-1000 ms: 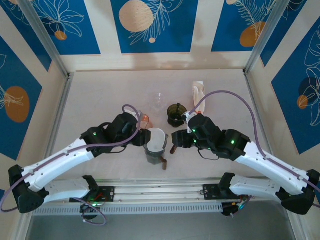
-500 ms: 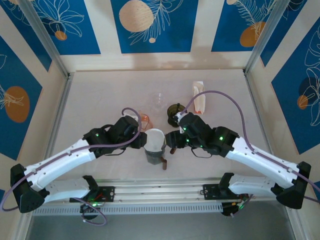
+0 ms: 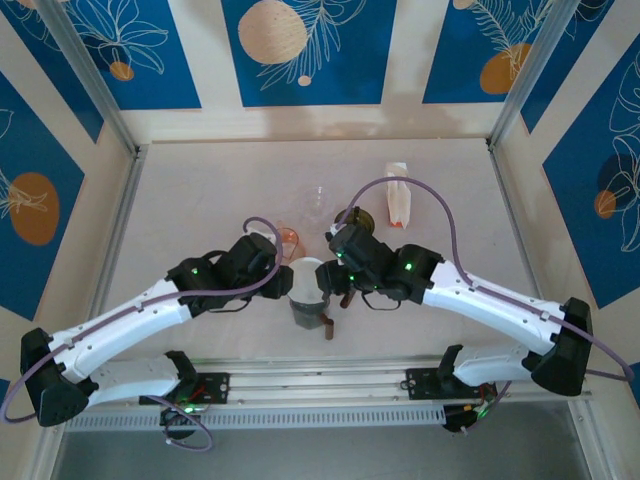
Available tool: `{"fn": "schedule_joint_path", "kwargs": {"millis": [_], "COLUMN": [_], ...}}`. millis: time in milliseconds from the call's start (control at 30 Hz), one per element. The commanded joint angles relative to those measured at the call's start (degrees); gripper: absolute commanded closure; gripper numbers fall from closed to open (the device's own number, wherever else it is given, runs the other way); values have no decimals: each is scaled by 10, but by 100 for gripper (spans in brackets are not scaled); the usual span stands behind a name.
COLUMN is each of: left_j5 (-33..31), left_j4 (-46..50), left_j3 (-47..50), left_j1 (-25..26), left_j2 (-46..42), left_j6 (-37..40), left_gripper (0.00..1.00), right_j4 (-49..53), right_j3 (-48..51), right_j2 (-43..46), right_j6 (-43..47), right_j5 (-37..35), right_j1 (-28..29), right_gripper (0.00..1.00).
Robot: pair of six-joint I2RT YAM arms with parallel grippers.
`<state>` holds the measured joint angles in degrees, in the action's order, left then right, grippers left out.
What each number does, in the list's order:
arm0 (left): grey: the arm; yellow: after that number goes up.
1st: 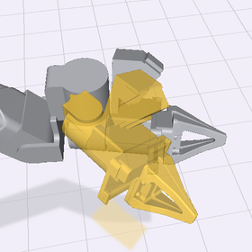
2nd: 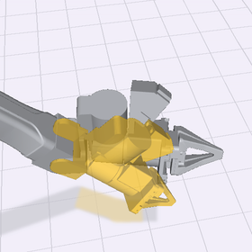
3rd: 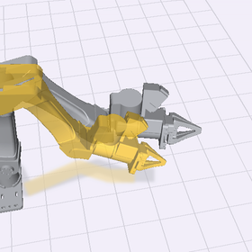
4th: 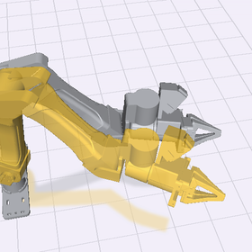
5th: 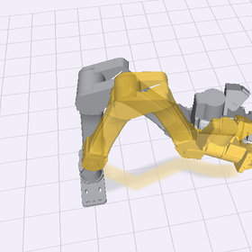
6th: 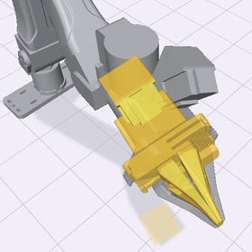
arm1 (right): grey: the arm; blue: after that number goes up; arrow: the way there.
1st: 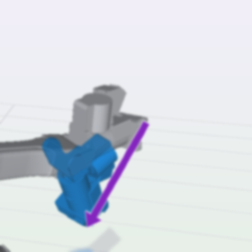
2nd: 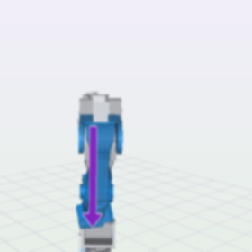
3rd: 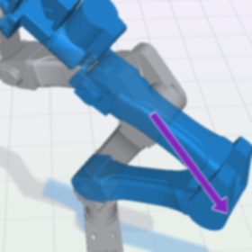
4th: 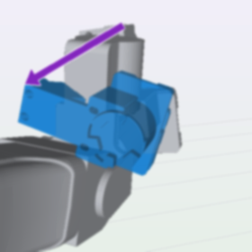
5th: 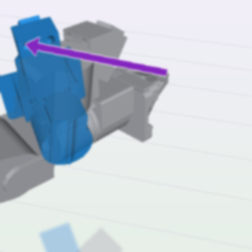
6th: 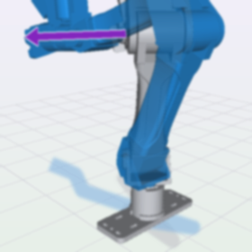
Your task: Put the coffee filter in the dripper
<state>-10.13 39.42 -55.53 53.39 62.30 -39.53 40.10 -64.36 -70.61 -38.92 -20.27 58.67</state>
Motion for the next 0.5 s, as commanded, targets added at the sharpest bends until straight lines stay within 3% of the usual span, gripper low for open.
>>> {"fn": "schedule_joint_path", "kwargs": {"millis": [0,300,467], "left_j5": [2,7,7], "left_j4": [-10,-15,-19], "left_j3": [6,12,17], "left_j1": [3,3,3], "left_j2": [-11,-11,-14], "left_j6": [-6,-6,-10], "left_gripper": [55,55,53], "right_j4": [29,42,39], "right_j3": [-22,-10,-14], "right_j2": [-8,-8,-10], "right_j6": [7,4,9], "right_j5": [-30,-52,-56], "right_j1": [5,5,7], "right_gripper": [66,86,88]}}
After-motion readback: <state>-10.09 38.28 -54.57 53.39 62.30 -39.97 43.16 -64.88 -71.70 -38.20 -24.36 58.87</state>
